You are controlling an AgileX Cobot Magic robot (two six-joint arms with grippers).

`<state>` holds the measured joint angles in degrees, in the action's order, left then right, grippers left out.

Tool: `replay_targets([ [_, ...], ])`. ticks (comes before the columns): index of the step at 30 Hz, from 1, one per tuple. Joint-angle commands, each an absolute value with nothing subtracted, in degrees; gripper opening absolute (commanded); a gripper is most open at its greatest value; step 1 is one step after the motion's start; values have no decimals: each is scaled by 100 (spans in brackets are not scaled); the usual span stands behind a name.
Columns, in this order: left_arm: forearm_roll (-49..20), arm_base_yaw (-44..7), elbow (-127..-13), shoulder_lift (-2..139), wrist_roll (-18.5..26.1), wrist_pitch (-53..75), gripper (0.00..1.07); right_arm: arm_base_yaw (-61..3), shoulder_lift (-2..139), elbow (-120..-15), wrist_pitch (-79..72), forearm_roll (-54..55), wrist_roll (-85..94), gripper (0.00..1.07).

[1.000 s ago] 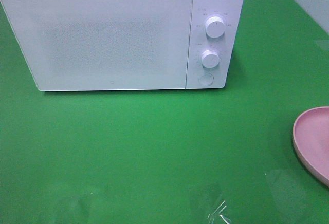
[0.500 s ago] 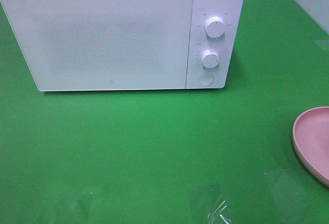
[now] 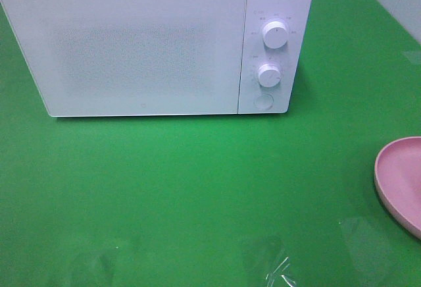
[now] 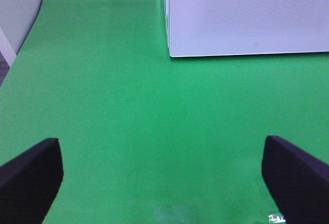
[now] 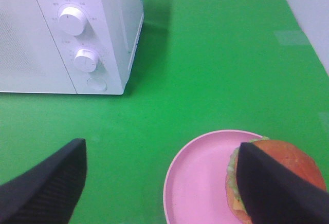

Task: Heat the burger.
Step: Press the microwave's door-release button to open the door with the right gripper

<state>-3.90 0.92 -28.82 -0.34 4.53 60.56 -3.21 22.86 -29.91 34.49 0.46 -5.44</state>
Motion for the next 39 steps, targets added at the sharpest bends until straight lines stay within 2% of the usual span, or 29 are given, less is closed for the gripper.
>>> replay_targets([
  [1, -384, 103, -2871, -143, 453, 5970, 98, -281, 2481, -3031, 3117, 0, -539, 75],
  [20, -384, 103, -2871, -143, 453, 5970, 98, -281, 4366, -3031, 1329, 0, -556, 75],
  [37, -384, 103, -2871, -143, 453, 5970, 98, -286, 6474, -3031, -1662, 0, -510, 75],
  [39, -384, 103, -2871, -143, 453, 5970, 98, -292, 6870, -2985, -2366, -52, -332, 75],
])
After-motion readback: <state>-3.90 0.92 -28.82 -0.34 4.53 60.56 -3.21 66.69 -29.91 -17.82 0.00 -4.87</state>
